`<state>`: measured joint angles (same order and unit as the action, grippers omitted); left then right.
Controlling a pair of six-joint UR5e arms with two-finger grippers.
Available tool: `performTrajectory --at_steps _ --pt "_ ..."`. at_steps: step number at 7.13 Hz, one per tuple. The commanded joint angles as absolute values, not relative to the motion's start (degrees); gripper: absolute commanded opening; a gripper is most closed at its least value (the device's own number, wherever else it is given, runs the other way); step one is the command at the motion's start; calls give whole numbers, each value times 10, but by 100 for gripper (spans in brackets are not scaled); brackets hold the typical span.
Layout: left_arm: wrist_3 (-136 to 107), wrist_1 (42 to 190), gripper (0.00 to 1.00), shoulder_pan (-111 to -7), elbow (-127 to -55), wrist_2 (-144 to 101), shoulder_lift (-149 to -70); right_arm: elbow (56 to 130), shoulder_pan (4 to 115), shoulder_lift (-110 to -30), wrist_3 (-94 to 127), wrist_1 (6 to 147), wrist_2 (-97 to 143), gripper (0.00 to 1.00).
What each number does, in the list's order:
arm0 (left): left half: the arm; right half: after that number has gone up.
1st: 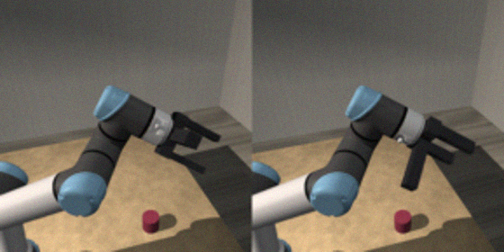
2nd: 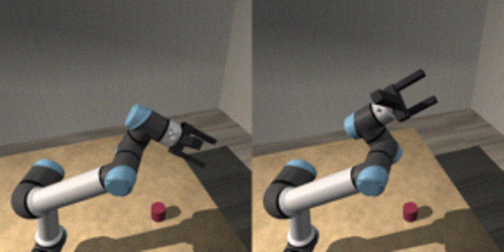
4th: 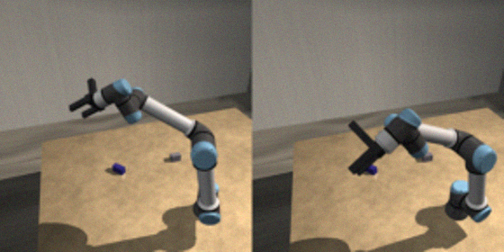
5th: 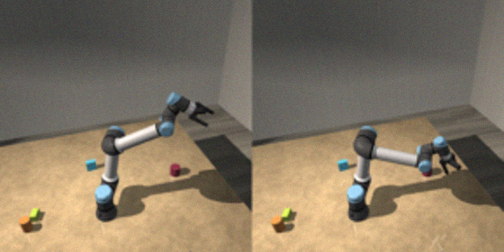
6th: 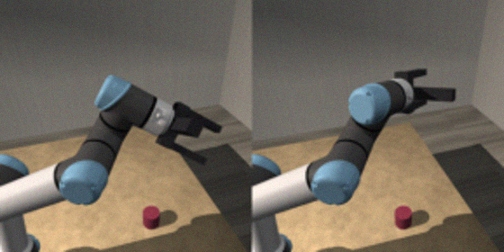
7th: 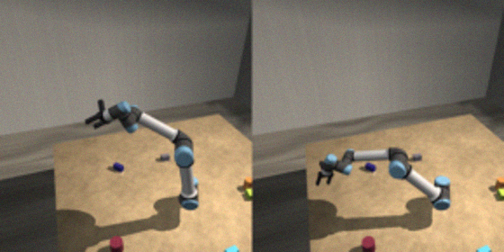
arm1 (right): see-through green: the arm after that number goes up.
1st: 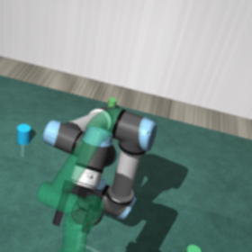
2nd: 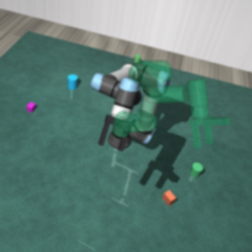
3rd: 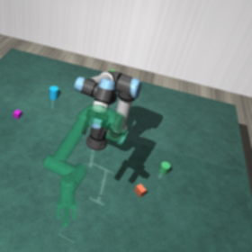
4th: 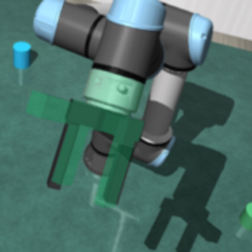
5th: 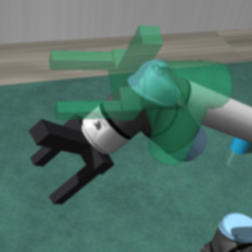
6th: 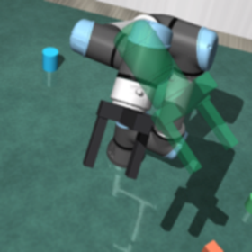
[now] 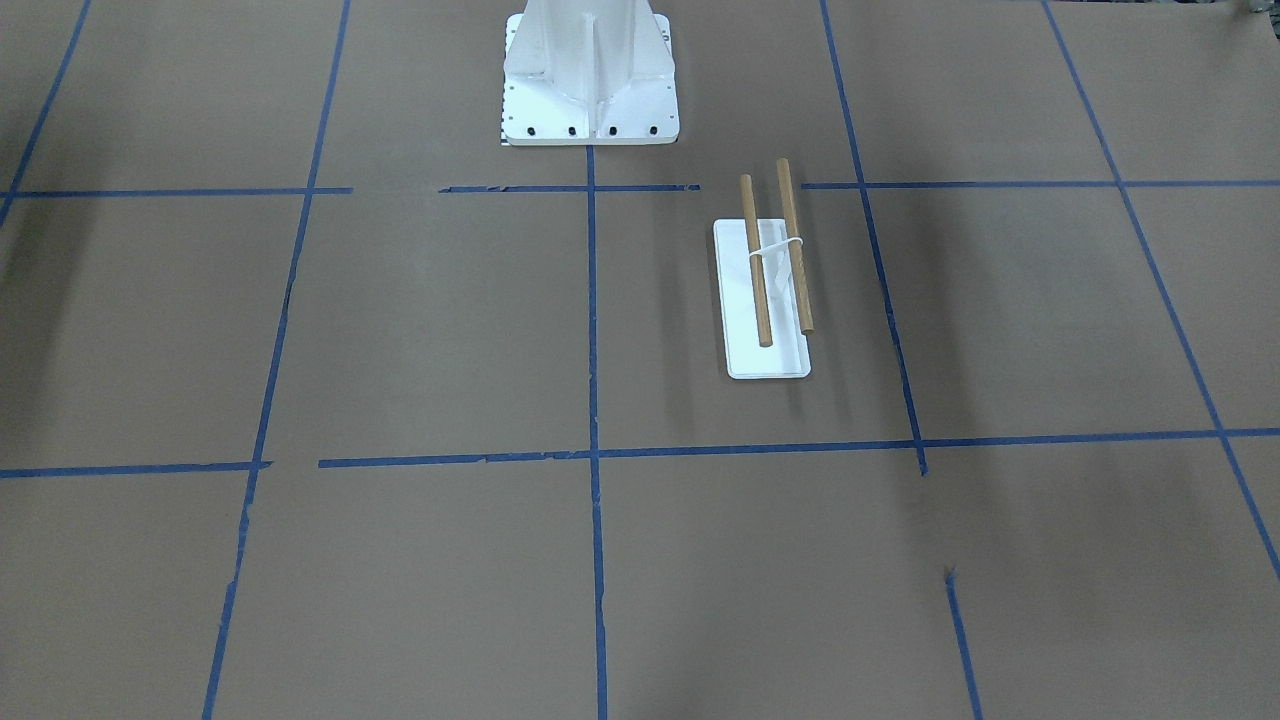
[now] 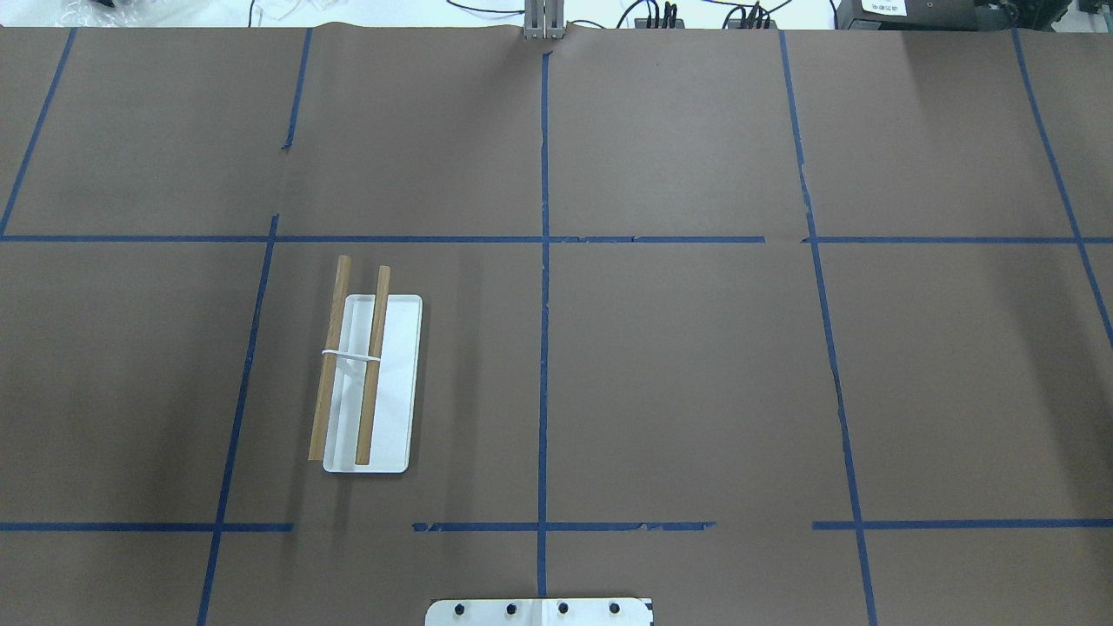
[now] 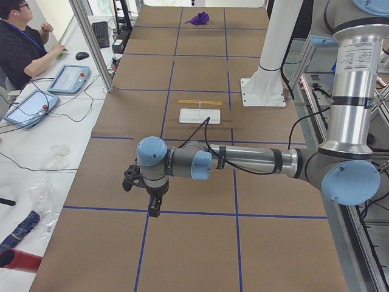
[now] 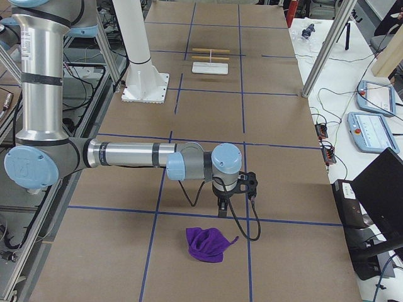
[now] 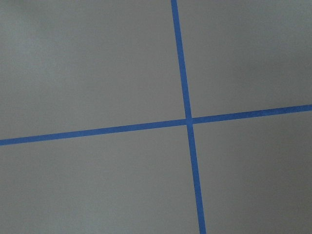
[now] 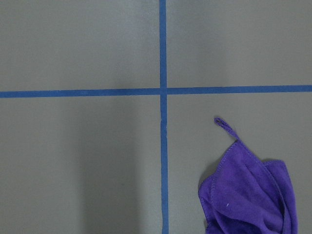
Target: Hang towel on rack
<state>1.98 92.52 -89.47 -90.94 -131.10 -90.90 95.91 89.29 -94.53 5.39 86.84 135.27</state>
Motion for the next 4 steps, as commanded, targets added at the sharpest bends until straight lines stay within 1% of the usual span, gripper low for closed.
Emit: performTrajectory --at_steps 1,4 --pt "19 926 100 -895 -913 -1311 -906 959 894 -944 55 868 1354 100" --pt "18 923 100 -895 -952 -1348 -906 969 892 -931 78 867 1368 100"
